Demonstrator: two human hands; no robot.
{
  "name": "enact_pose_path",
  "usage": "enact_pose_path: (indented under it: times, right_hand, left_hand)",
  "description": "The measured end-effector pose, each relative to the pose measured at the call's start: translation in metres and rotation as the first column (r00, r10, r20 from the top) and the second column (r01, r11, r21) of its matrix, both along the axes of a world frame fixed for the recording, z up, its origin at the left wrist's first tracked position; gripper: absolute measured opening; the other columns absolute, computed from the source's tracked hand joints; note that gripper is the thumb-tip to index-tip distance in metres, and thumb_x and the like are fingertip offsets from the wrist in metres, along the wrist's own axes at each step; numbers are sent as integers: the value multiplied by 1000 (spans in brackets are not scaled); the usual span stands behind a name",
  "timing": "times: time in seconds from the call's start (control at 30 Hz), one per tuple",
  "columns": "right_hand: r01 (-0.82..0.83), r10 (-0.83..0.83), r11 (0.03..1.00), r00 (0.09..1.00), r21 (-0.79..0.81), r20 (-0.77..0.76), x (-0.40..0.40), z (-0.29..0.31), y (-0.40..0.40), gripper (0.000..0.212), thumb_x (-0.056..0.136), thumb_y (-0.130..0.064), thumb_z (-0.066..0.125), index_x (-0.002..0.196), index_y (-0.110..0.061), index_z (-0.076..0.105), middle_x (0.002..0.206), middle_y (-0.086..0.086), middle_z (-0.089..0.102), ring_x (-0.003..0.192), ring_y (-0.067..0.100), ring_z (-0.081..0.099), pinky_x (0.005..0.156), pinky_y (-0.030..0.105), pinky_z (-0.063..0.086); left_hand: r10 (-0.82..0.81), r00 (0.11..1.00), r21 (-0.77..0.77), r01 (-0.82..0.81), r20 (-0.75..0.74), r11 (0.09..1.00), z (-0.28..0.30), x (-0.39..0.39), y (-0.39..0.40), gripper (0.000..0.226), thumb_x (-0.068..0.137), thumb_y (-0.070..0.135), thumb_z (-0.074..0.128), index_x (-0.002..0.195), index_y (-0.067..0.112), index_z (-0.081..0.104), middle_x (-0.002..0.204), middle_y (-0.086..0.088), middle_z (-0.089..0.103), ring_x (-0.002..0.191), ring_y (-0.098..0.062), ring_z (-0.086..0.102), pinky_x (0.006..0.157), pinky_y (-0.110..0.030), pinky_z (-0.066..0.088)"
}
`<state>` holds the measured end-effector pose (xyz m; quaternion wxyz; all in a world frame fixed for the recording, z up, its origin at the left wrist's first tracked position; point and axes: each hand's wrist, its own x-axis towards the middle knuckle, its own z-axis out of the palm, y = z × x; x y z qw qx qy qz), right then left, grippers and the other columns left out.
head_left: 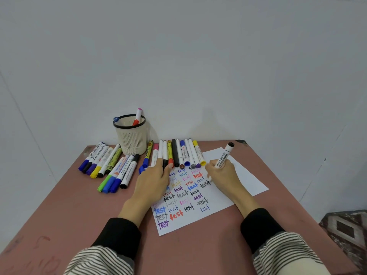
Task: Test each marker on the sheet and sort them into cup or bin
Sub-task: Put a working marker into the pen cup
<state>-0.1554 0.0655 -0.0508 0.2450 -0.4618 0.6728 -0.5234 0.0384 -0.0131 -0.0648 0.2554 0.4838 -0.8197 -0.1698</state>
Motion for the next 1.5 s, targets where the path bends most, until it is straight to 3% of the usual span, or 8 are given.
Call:
enact_pose_path:
  times: [0.3, 0.5, 0.67, 0.8, 0.93, 1.03, 1.1, 1.5]
  right_hand:
    - [17, -16, 1000, 995, 8, -99, 3, -2, -1, 45, 92, -8, 51, 55, -19, 28, 51, -7, 30, 41, 4, 26, 45, 18, 25]
    - [102, -80, 989, 980, -109, 184, -5, 3, 0, 43, 93, -26, 64, 55, -13, 45, 52, 0, 35, 47, 9, 31, 48, 20, 29]
    - [89, -43, 974, 975, -208, 218, -1, 7, 3, 41, 90, -33, 66, 63, -15, 41, 54, -6, 37, 52, 7, 33, 50, 18, 28]
    - [-3, 53, 984, 960, -178, 275, 2, 11, 1, 28, 87, -39, 68, 75, -14, 61, 67, -3, 54, 61, 9, 42, 59, 21, 34]
    - [-119, 210, 975, 775, -189, 597, 5, 18, 0, 28, 95, -25, 55, 105, -4, 70, 76, 10, 60, 57, 13, 44, 56, 24, 38]
    - [-149, 251, 967, 714, -208, 653, 5, 21, 1, 7, 93, -10, 57, 88, -6, 61, 71, 10, 56, 53, 12, 43, 51, 22, 36]
    - [-171, 285, 957, 695, -234, 660, 4, 22, 2, 11, 92, -6, 60, 81, -8, 57, 67, 6, 53, 51, 9, 41, 48, 20, 33]
    - [-268, 330, 944, 731, -193, 598, 7, 18, 2, 7, 85, -5, 69, 87, -2, 63, 64, 6, 56, 53, 10, 44, 48, 19, 36]
  left_hand:
    - [-1, 1000, 13, 1, 20, 1000, 4, 0, 2, 34, 100, 53, 27, 92, 22, 41, 77, -1, 64, 68, -15, 60, 63, -38, 51]
    - [-58, 998, 10, 58, 1, 998, 8, 1, 3, 27, 100, 50, 34, 97, 24, 42, 77, 2, 65, 67, -12, 60, 62, -35, 51]
    - [-120, 988, -19, 118, -93, 993, 15, -1, 7, 21, 100, 42, 44, 106, 23, 50, 79, 3, 63, 68, -14, 62, 63, -36, 52]
    - [-153, 967, 11, 158, -203, 987, 15, -4, 6, 21, 101, 34, 46, 104, 16, 57, 86, 2, 59, 77, -18, 56, 63, -28, 43]
    - [-198, 950, 67, 220, -240, 973, 11, -3, 6, 29, 104, 28, 37, 128, 16, 49, 114, 5, 51, 102, -9, 49, 85, -21, 37]
    - [-197, 925, 39, 221, -326, 974, 14, -4, 8, 32, 105, 25, 34, 131, 16, 50, 101, 12, 47, 90, -4, 47, 86, -27, 42]
    - [-176, 900, 32, 206, -398, 978, 16, -5, 8, 28, 104, 24, 38, 126, 20, 53, 94, 13, 50, 82, -3, 48, 78, -26, 44]
    - [-215, 844, 91, 296, -491, 951, 24, -7, 17, 12, 94, 18, 61, 105, 19, 65, 76, 13, 59, 65, 4, 52, 61, -16, 46]
